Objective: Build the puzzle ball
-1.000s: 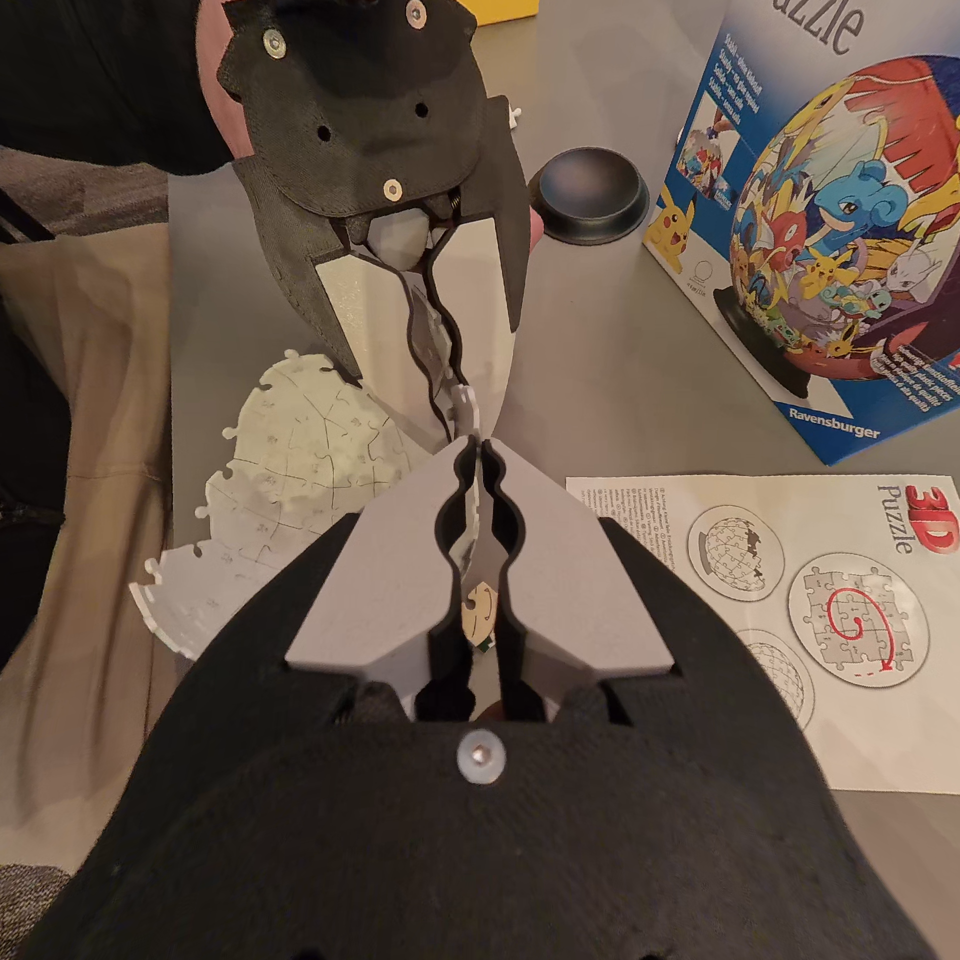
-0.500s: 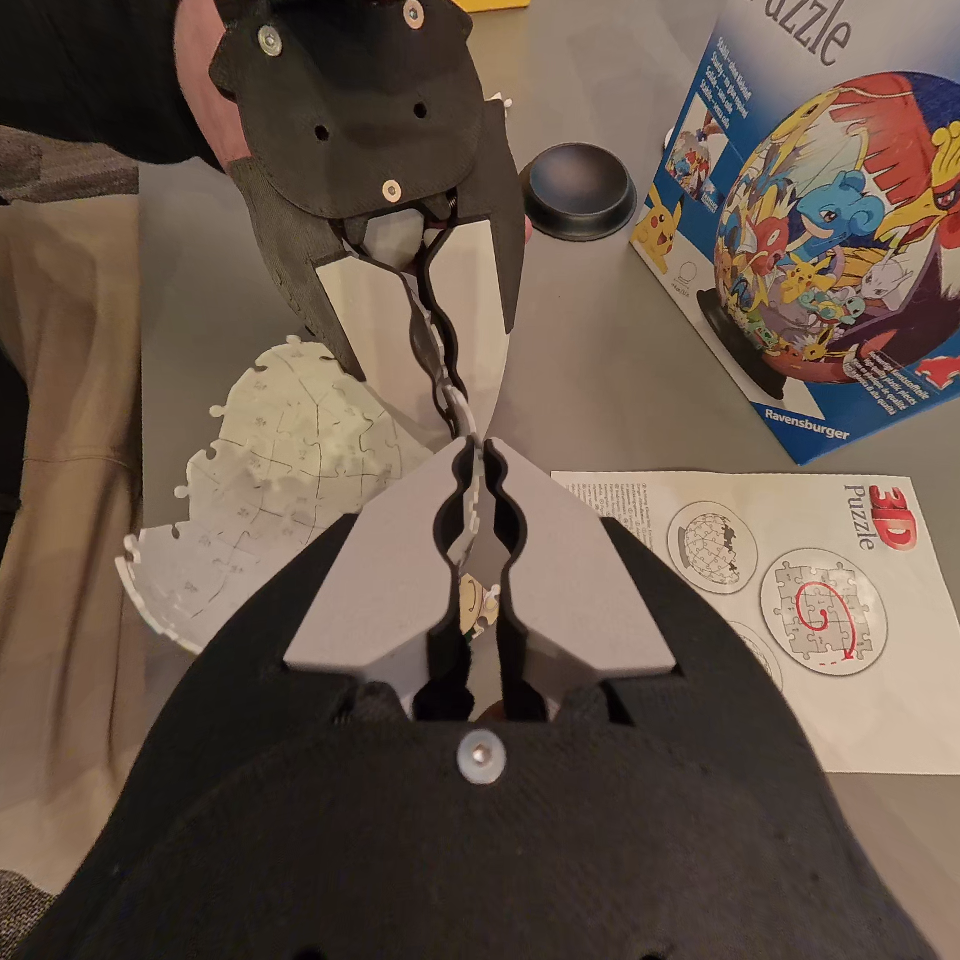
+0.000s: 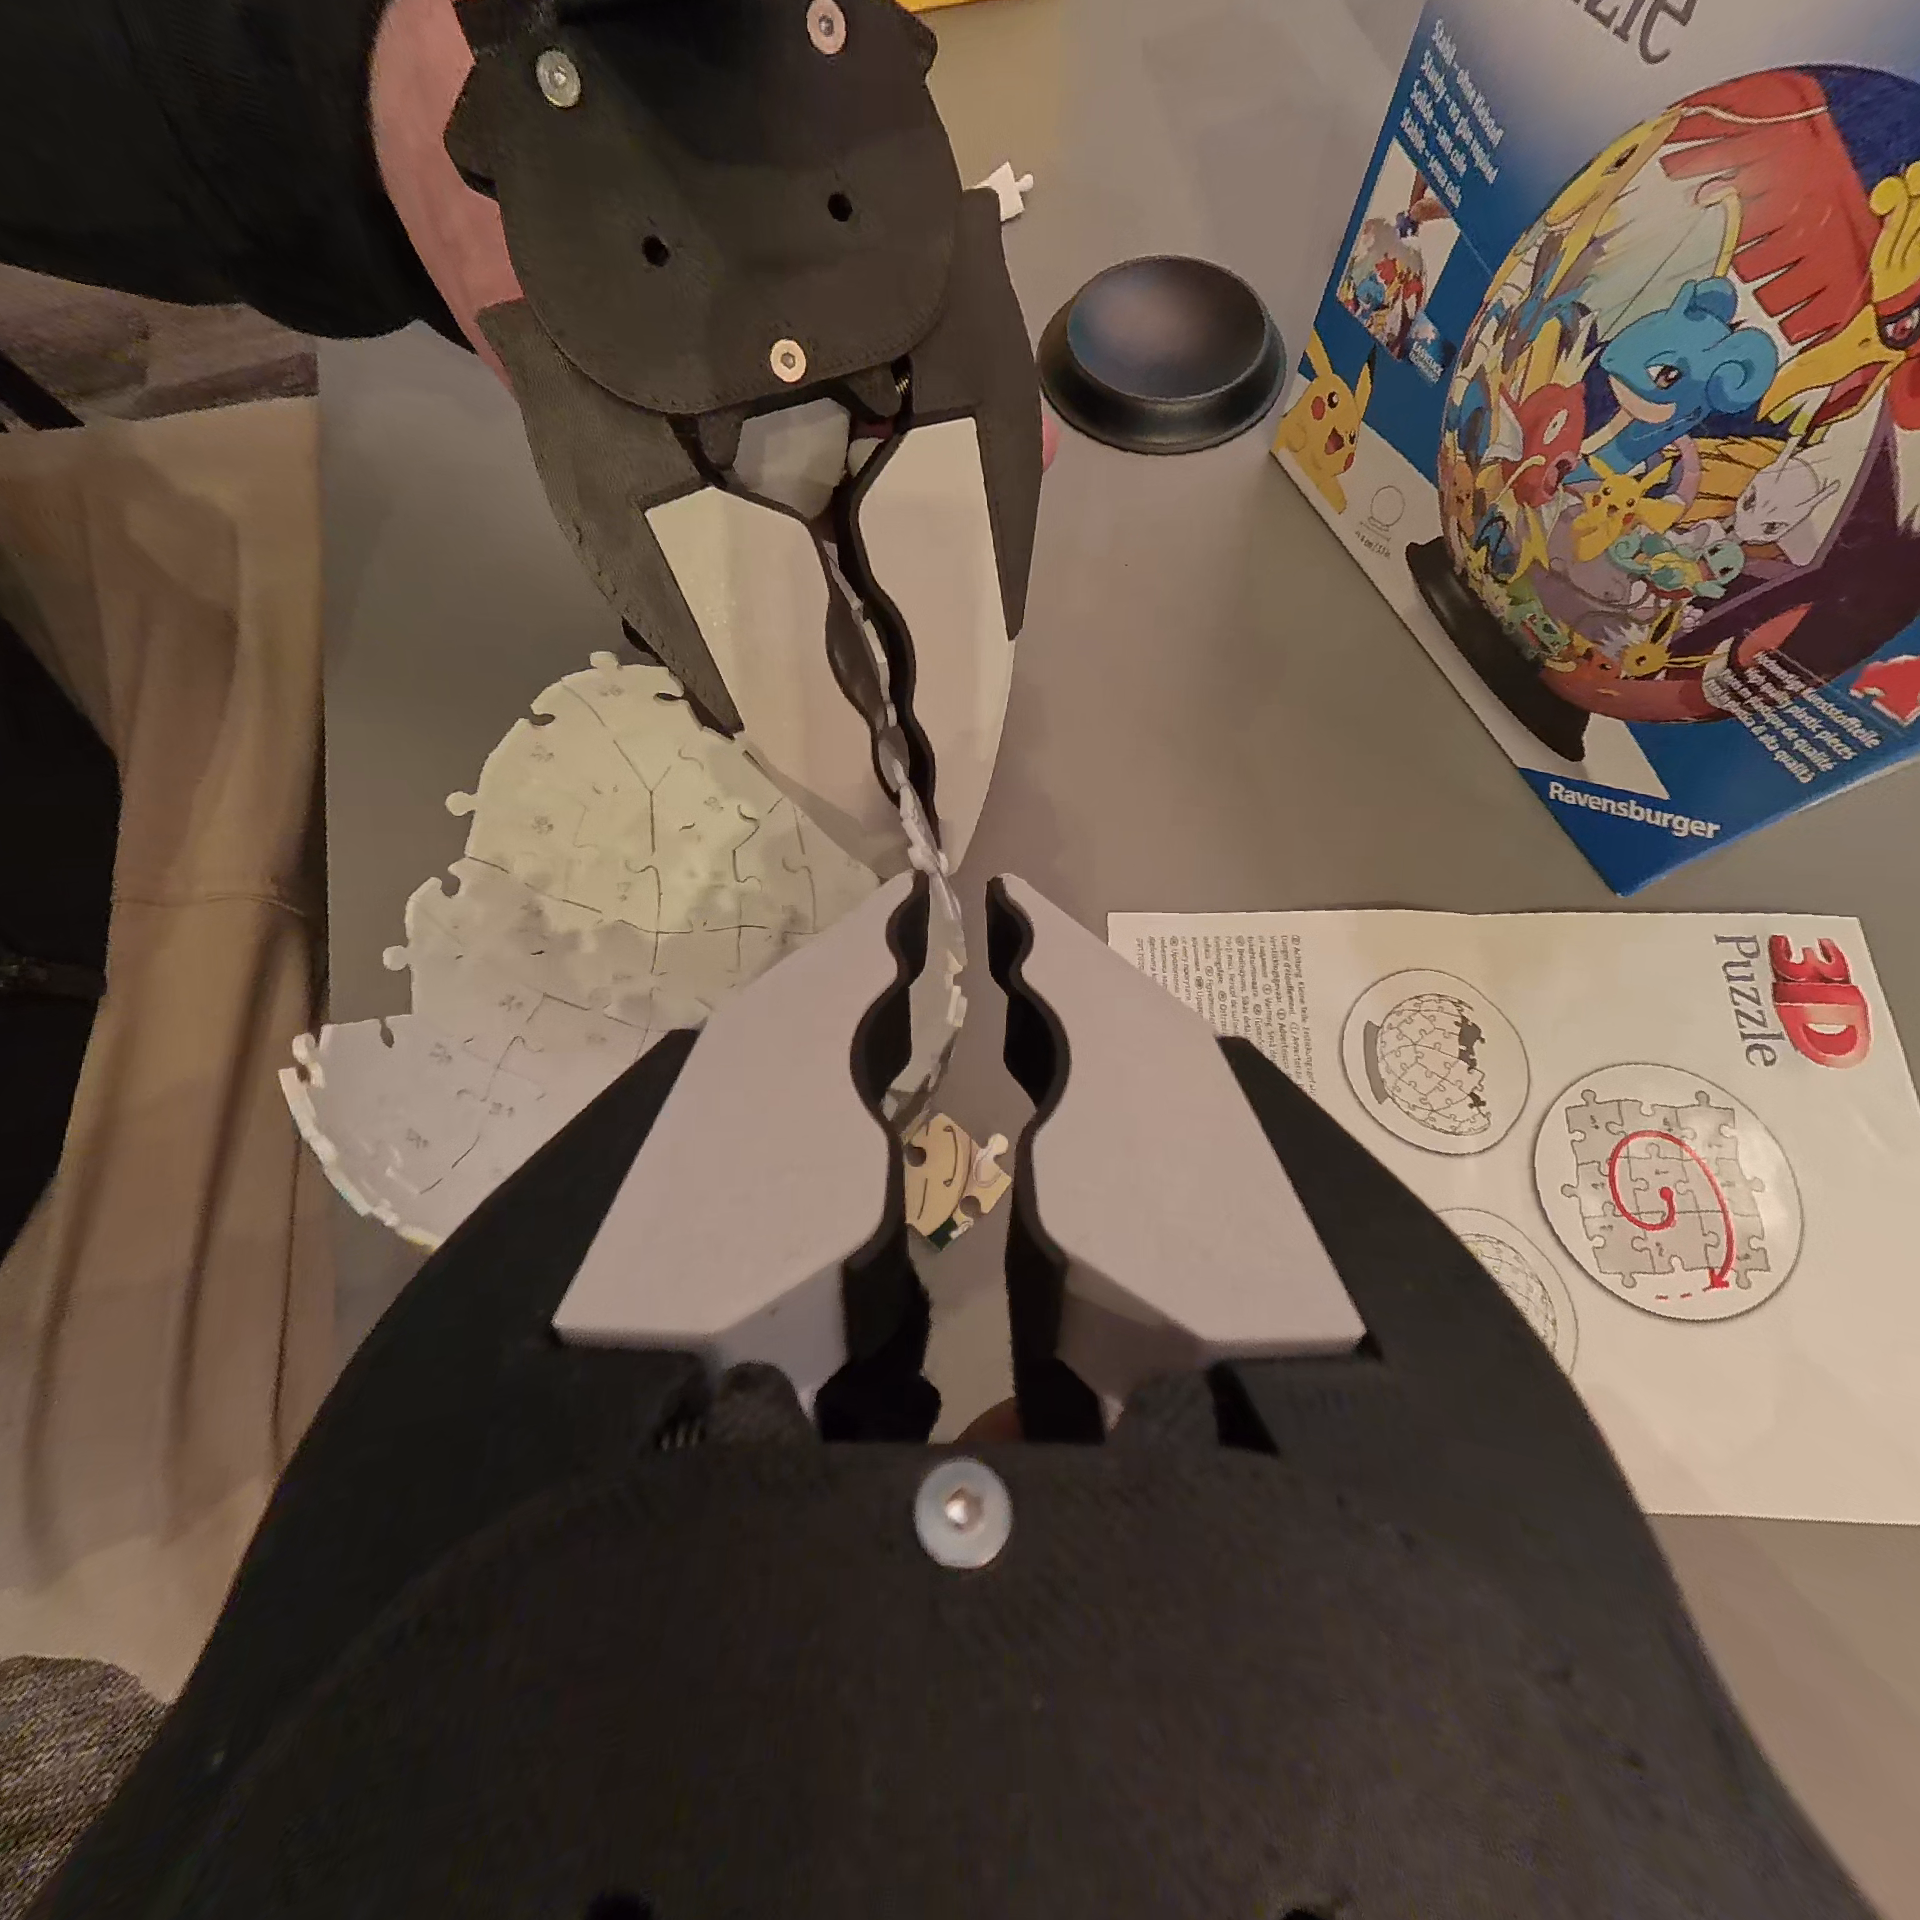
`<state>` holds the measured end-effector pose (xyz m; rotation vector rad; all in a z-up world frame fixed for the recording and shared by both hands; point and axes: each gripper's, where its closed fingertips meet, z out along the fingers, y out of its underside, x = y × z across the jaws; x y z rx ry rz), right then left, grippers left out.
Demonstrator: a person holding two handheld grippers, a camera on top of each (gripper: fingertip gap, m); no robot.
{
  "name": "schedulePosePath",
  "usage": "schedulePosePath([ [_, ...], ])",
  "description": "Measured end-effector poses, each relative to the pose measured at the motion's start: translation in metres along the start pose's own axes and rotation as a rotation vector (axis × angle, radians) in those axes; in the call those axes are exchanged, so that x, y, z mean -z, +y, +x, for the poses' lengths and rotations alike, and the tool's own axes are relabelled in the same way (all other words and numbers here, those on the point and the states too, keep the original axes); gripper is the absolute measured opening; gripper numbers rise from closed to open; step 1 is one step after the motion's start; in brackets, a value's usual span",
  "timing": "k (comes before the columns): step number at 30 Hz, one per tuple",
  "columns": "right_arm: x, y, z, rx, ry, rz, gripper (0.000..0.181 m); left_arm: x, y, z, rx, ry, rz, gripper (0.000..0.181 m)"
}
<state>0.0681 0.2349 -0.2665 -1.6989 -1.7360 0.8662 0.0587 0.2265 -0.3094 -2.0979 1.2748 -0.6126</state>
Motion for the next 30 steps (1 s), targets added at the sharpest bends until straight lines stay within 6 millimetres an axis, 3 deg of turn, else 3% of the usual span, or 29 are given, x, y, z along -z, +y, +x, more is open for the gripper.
schedulePosePath([
  [13, -0.010, 0.002, -0.004, 0.028, -0.041, -0.045, 0.001, 0.002, 0.001, 0.001, -0.023, 0.018, 0.008, 0.003],
  [30, -0.009, -0.002, -0.005, -0.001, -0.057, 0.015, 0.000, 0.019, -0.003, 0.001, -0.018, 0.051, 0.020, 0.023],
])
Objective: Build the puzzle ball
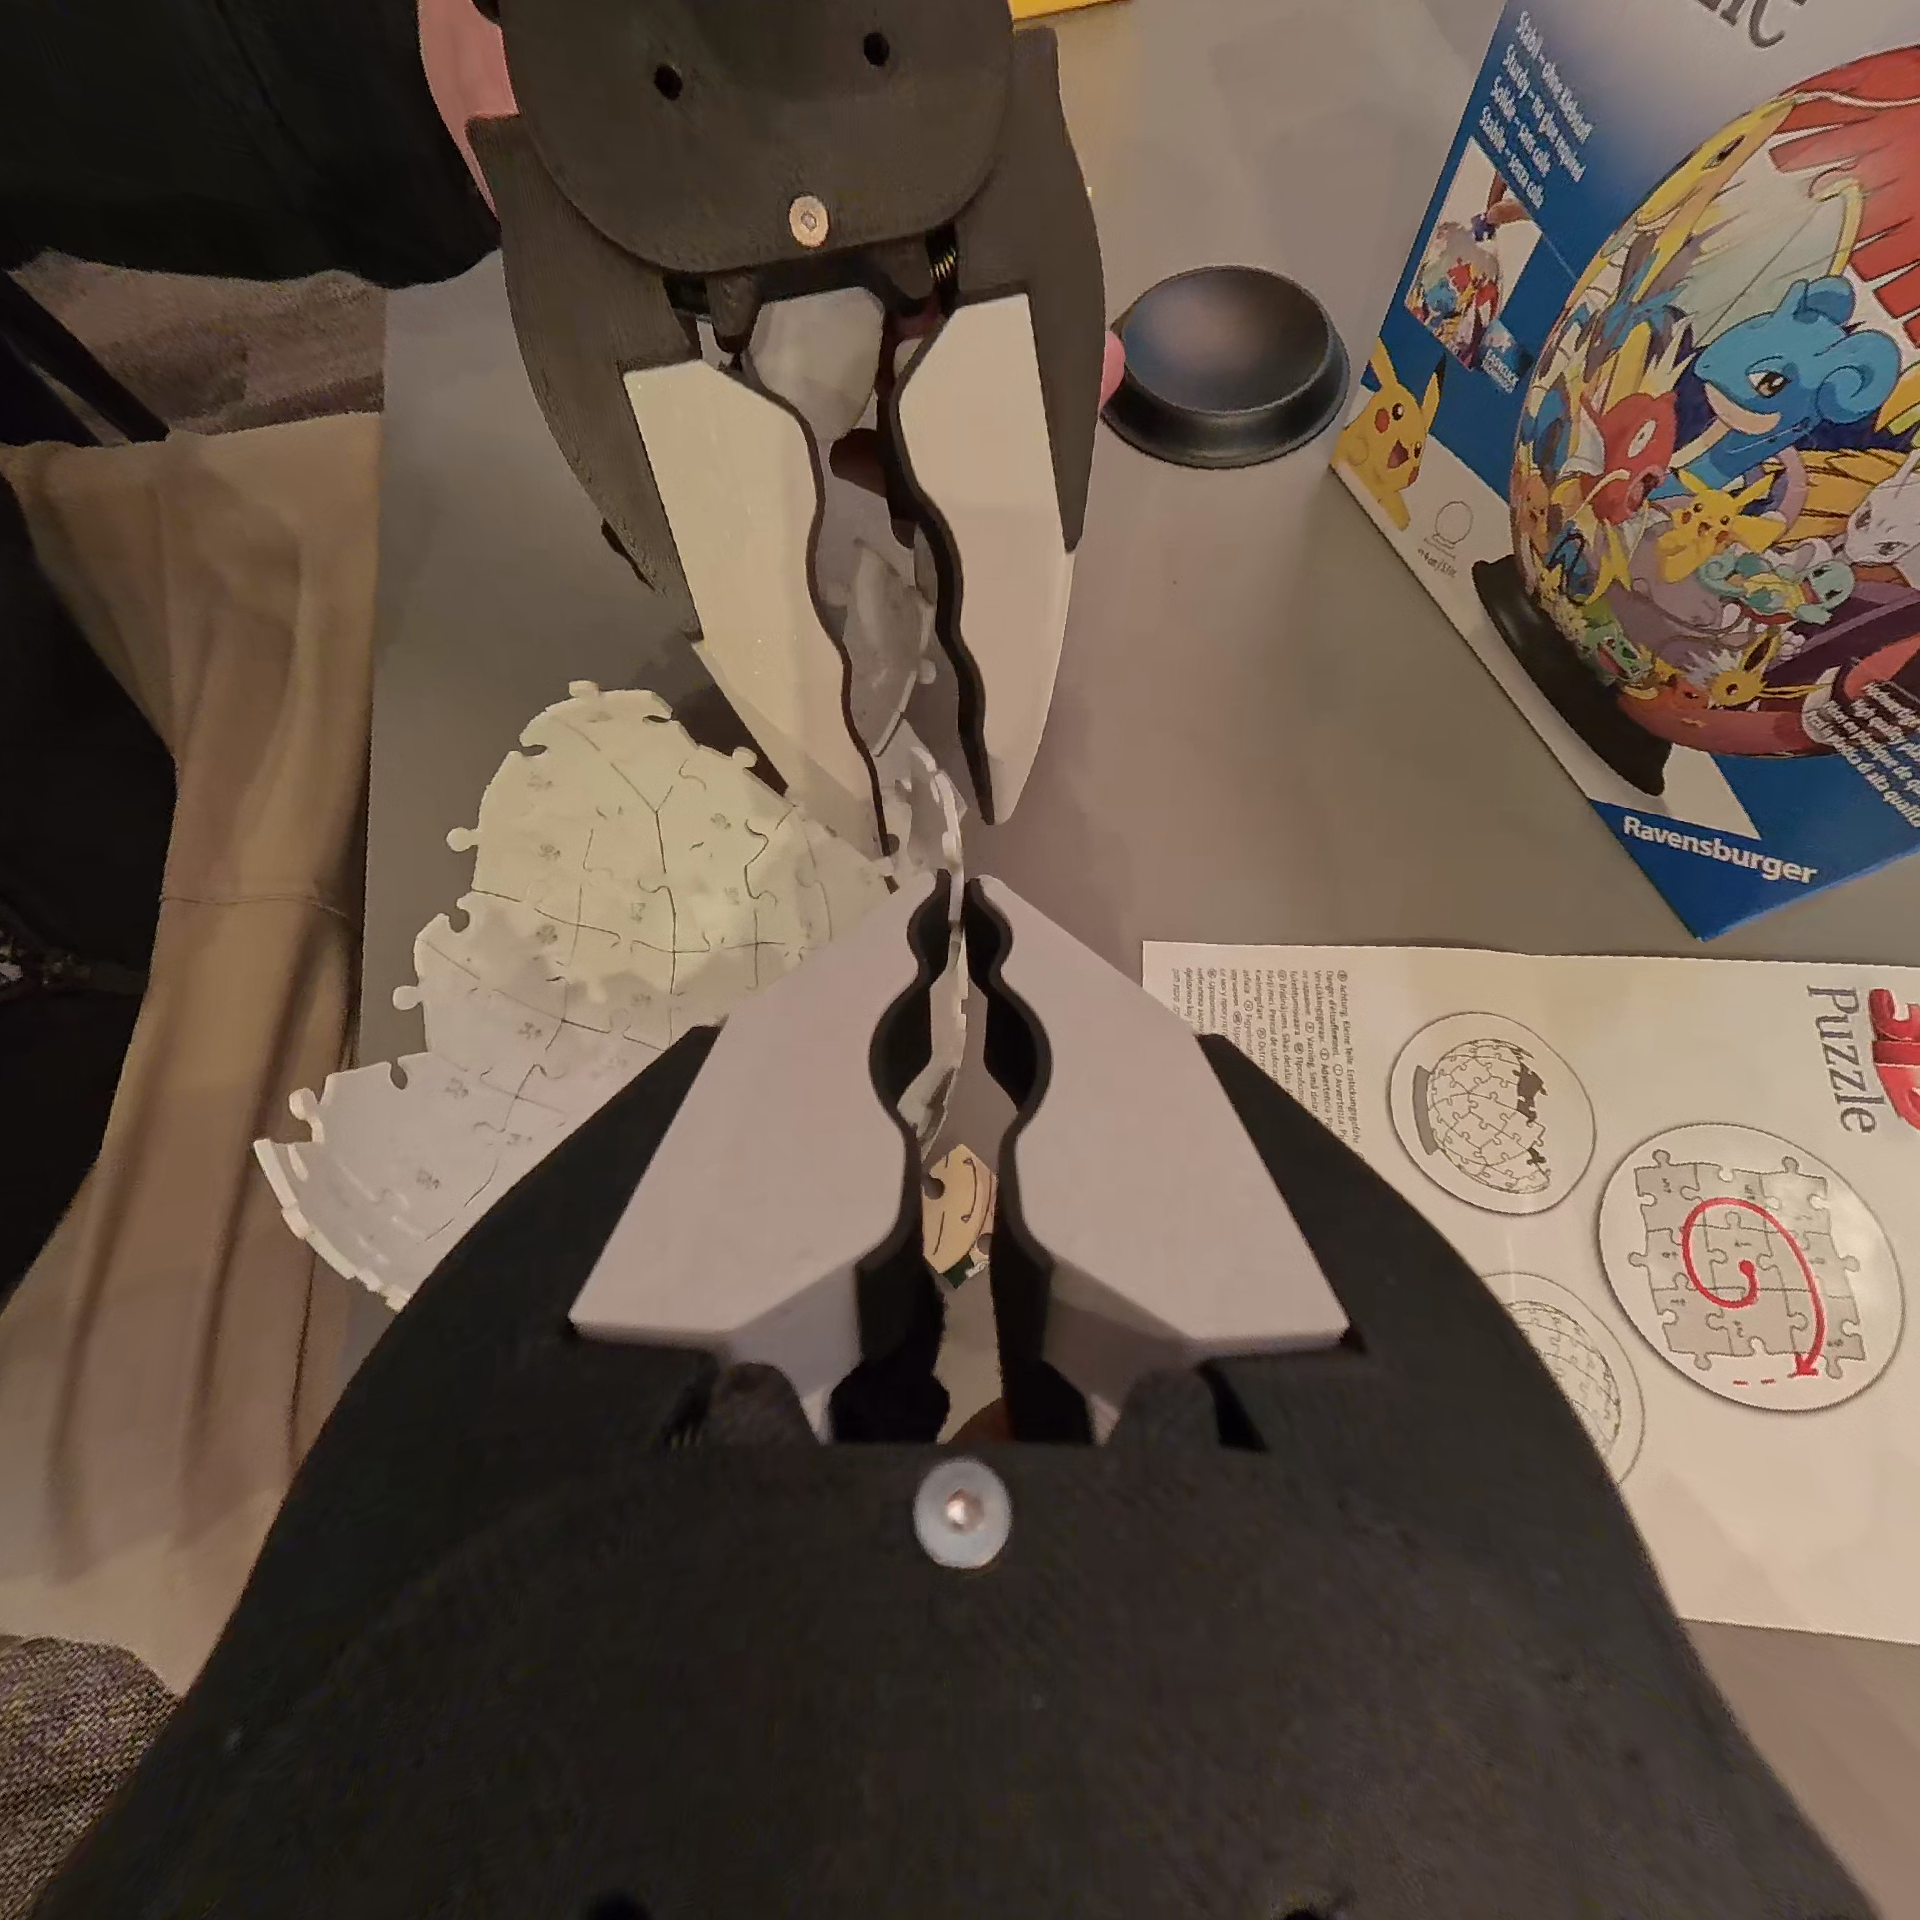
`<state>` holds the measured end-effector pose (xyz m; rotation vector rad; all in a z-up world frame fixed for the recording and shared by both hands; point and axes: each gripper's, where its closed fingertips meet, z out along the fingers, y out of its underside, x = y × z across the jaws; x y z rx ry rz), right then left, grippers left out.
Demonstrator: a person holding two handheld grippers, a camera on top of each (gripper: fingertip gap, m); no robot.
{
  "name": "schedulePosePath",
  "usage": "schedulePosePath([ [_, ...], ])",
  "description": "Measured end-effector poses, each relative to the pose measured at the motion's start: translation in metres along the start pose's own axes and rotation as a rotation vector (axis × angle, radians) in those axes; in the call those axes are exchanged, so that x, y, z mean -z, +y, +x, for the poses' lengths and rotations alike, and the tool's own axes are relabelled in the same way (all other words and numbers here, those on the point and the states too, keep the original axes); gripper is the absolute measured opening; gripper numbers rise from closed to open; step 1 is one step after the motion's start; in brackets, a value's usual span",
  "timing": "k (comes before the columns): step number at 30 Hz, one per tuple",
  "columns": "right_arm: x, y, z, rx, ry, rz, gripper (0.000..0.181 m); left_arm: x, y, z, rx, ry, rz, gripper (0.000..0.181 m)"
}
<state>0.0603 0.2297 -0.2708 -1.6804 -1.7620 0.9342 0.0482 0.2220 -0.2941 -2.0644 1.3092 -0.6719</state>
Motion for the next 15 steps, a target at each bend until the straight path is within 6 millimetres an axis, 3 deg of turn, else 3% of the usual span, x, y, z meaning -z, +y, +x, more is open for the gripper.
schedulePosePath([
  [8, -0.001, -0.001, 0.000, 0.002, -0.002, 0.008, 0.000, 0.010, 0.004, -0.004, 0.024, -0.016, 0.008, 0.025],
  [15, 0.005, -0.005, 0.005, 0.004, 0.013, 0.019, 0.000, 0.006, -0.011, -0.006, -0.008, -0.032, 0.046, 0.026],
])
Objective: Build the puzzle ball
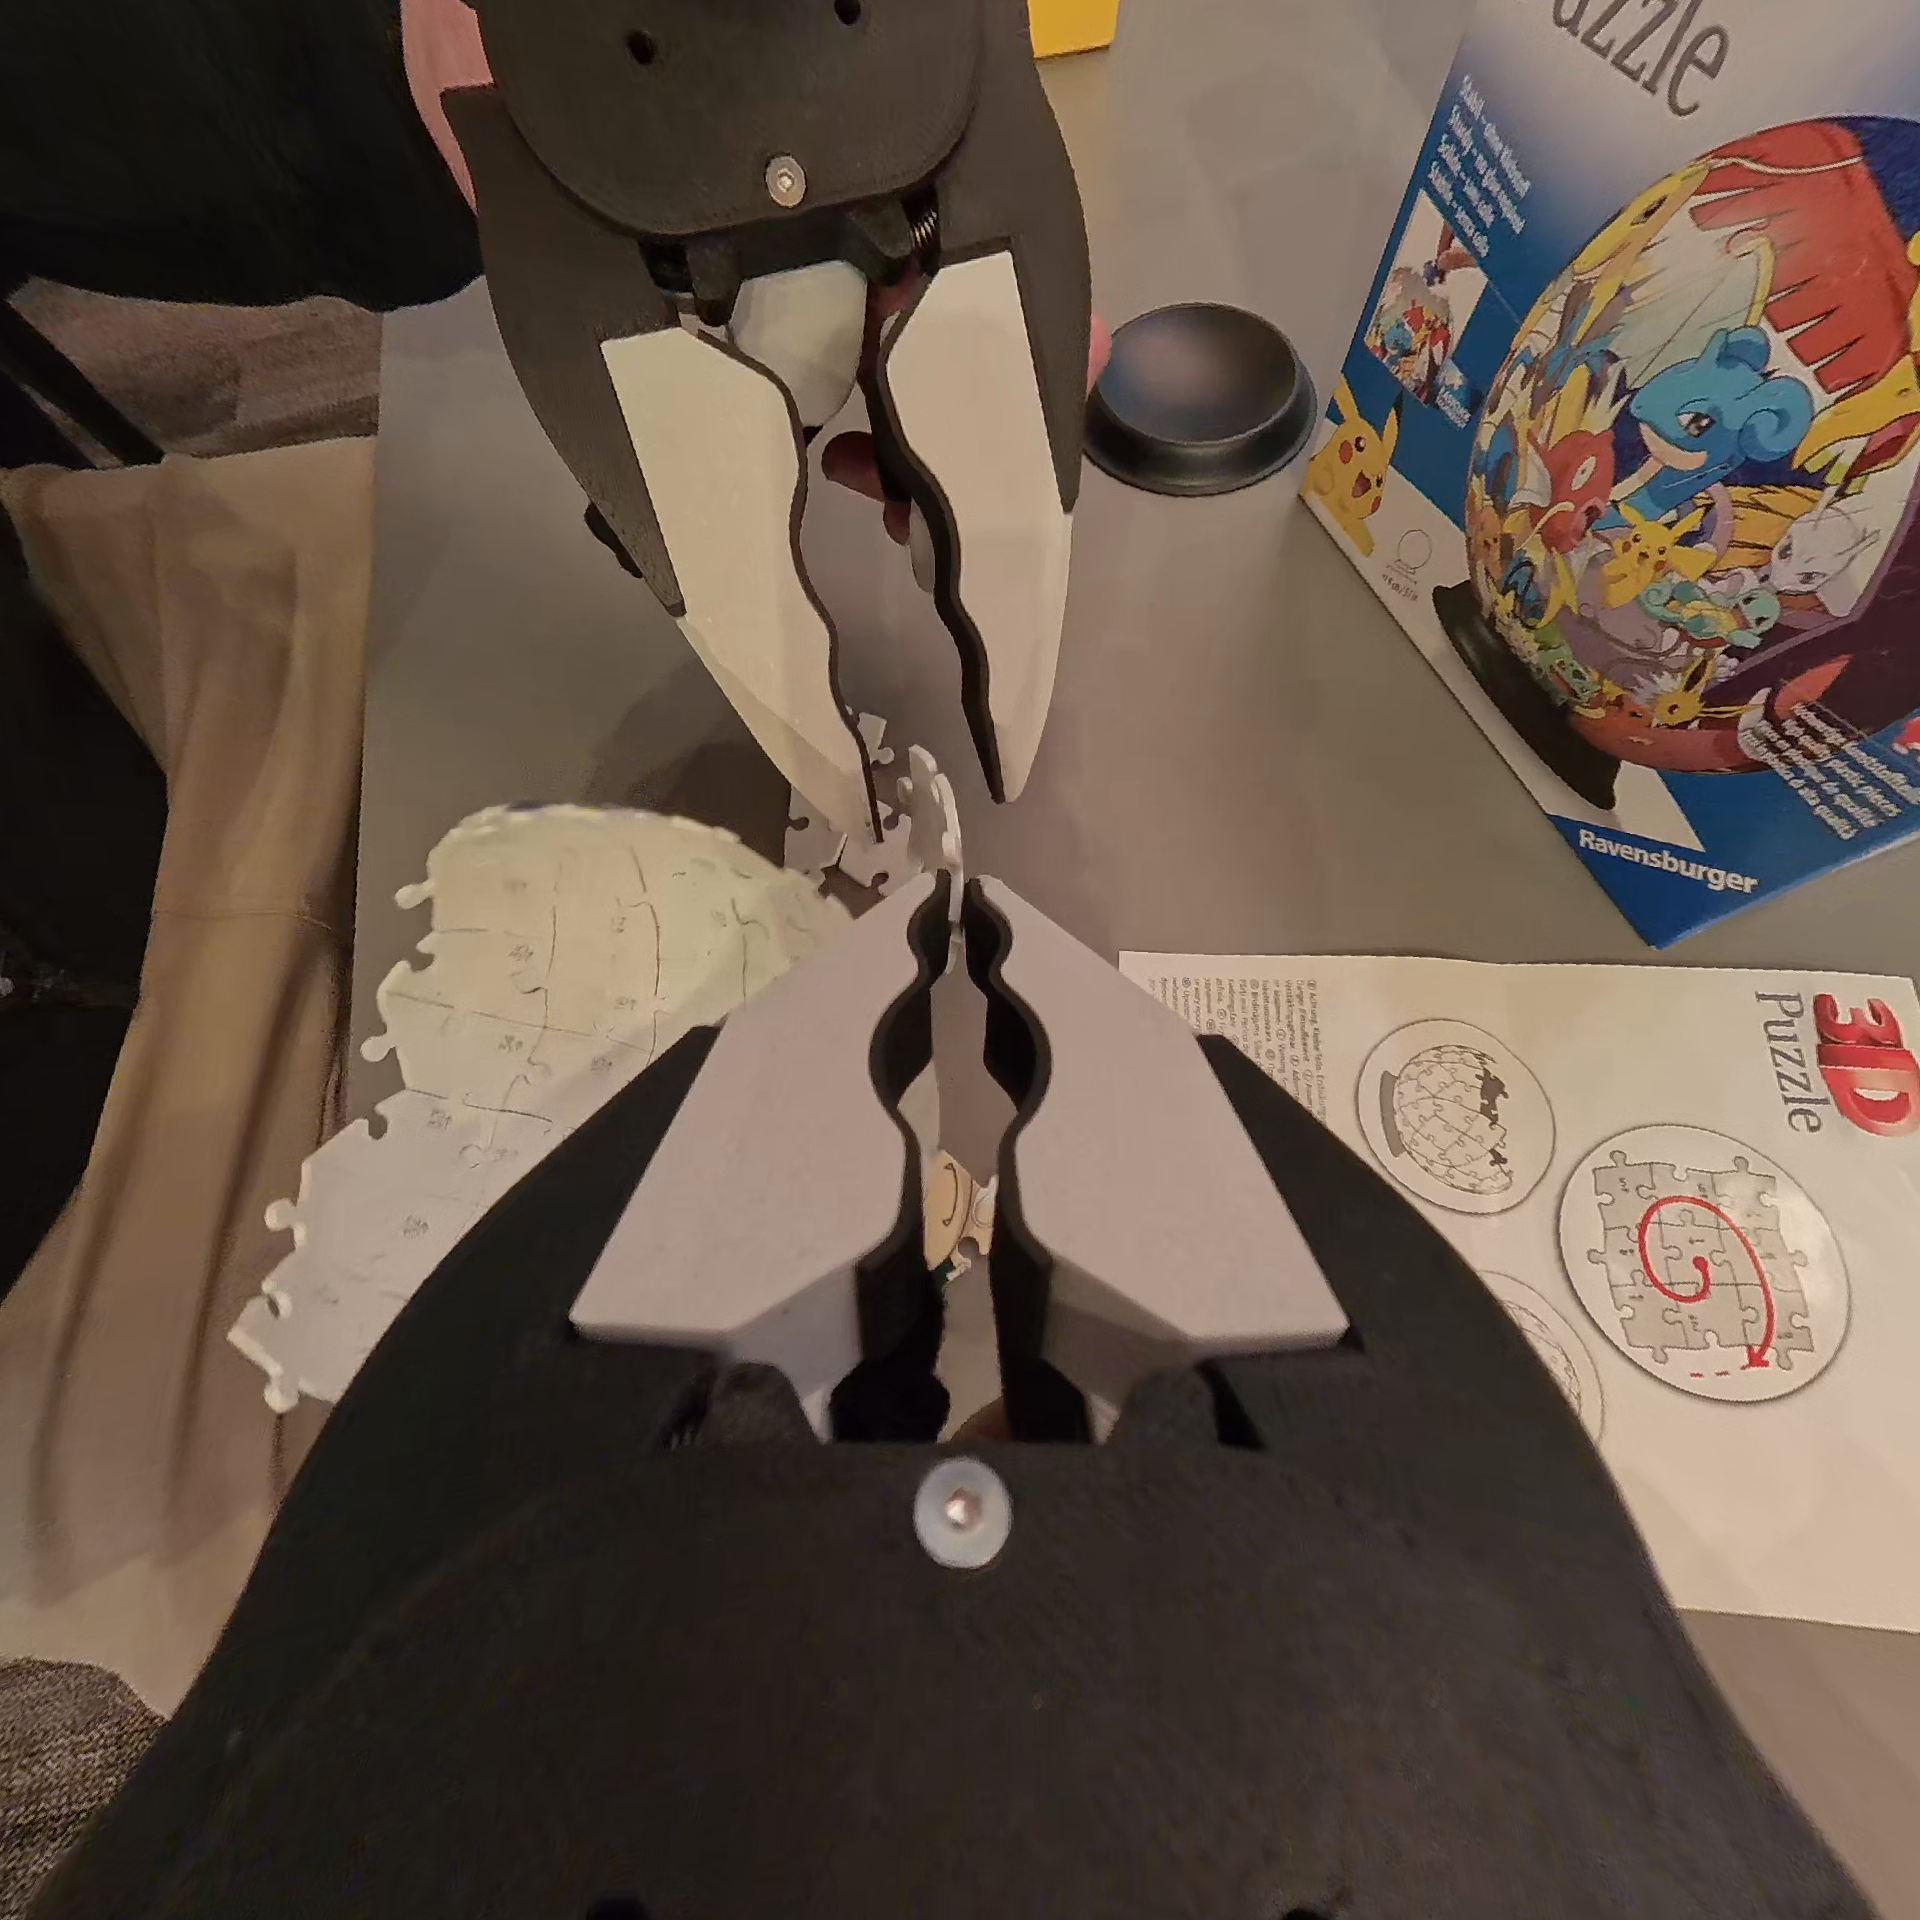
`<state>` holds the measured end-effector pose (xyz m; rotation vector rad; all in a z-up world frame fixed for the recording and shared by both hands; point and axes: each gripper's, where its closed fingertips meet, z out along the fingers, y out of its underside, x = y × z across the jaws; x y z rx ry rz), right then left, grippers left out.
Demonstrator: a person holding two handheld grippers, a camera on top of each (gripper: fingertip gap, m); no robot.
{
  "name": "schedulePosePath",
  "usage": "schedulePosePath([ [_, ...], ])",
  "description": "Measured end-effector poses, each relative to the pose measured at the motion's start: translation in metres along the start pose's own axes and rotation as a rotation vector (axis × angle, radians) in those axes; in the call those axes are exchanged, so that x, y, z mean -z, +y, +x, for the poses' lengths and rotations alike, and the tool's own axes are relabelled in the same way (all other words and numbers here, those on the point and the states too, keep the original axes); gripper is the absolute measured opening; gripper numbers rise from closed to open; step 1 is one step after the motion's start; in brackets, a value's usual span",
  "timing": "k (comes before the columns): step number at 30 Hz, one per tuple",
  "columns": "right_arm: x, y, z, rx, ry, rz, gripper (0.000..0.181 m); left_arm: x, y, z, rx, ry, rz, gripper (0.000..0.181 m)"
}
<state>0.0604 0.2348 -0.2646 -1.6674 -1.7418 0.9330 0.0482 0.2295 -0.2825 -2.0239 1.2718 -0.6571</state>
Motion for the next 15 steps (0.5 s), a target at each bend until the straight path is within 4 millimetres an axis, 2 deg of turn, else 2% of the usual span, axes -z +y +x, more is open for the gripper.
schedulePosePath([
  [5, 0.009, 0.000, 0.001, -0.009, 0.016, 0.019, 0.000, -0.002, -0.010, 0.001, 0.003, 0.008, 0.021, 0.029],
  [8, 0.019, 0.001, 0.003, -0.024, 0.031, 0.045, 0.000, 0.004, -0.013, 0.004, 0.044, 0.024, 0.045, 0.033],
  [15, 0.040, 0.005, 0.008, -0.061, 0.070, 0.088, 0.000, 0.014, -0.008, 0.012, 0.147, 0.041, 0.072, 0.040],
])
